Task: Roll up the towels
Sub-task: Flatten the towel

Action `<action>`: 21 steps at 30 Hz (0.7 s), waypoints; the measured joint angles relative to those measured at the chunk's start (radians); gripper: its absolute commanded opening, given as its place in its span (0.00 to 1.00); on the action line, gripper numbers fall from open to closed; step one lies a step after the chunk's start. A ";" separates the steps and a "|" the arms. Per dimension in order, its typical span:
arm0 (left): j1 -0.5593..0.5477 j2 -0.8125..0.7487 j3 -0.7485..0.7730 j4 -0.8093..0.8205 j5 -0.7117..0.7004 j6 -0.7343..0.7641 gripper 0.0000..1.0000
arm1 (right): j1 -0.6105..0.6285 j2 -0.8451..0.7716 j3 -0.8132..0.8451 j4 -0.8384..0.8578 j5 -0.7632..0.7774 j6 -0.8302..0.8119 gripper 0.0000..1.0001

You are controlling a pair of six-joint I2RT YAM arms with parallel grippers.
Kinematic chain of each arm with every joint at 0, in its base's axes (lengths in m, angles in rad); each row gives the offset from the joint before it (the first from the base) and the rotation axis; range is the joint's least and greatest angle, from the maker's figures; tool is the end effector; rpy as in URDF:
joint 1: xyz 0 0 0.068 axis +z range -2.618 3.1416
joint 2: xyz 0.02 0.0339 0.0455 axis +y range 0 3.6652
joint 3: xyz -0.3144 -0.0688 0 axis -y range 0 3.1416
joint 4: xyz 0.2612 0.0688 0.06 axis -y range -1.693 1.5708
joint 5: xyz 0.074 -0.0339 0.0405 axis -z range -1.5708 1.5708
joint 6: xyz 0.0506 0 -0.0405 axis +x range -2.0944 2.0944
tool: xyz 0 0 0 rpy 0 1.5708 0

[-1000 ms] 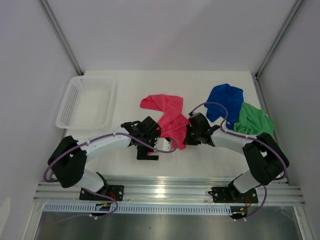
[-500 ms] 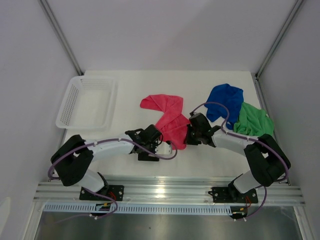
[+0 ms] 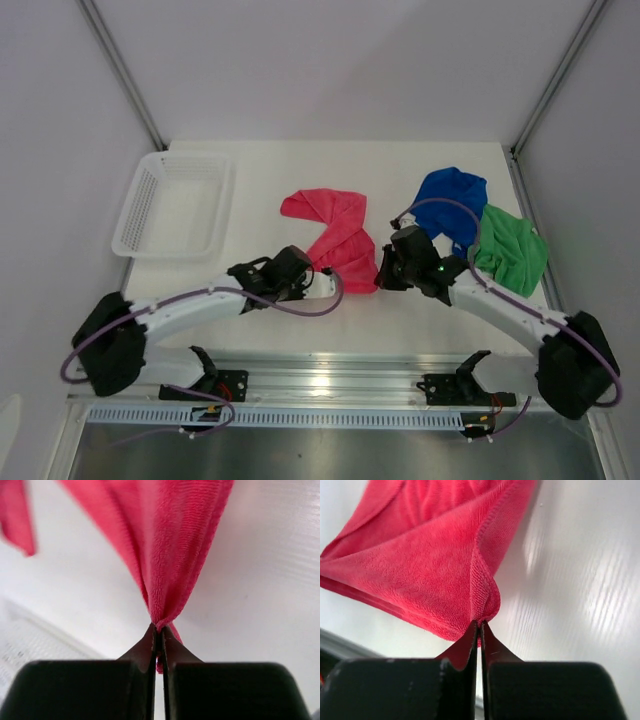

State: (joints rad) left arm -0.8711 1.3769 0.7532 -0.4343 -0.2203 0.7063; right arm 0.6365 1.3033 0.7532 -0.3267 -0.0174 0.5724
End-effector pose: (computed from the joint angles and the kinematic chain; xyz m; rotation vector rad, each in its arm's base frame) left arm 0.1804 -0.1972 0.2107 1.7944 1.8890 0.2309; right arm 0.2171 0.1616 0.2355 -0.0889 2.5260 0.5375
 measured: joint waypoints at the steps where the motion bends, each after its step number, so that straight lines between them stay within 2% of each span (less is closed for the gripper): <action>1: 0.000 -0.064 0.005 -0.028 -0.008 -0.008 0.01 | 0.013 -0.051 0.006 -0.038 0.010 0.000 0.00; 4: 0.001 -0.253 0.071 -0.138 -0.019 -0.032 0.01 | 0.084 -0.196 0.086 -0.188 0.061 0.003 0.00; 8: 0.002 -0.454 0.282 -0.288 -0.021 -0.070 0.01 | 0.195 -0.324 0.277 -0.335 0.127 0.019 0.00; 12: 0.002 -0.554 0.532 -0.414 0.022 -0.109 0.01 | 0.319 -0.393 0.471 -0.418 0.195 0.059 0.00; 15: 0.005 -0.594 0.632 -0.476 0.063 -0.123 0.01 | 0.383 -0.387 0.560 -0.443 0.212 0.078 0.00; 18: 0.007 -0.588 0.654 -0.505 0.056 -0.122 0.01 | 0.385 -0.360 0.625 -0.469 0.226 0.080 0.00; 21: 0.021 -0.509 0.693 -0.539 0.023 -0.113 0.01 | 0.256 -0.283 0.718 -0.509 0.187 0.043 0.00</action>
State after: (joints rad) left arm -0.8497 0.8680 1.4460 -0.9737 -0.1970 0.5934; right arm 0.8921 1.0203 1.4712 -0.8356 0.1699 0.6151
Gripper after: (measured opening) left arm 0.012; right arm 0.009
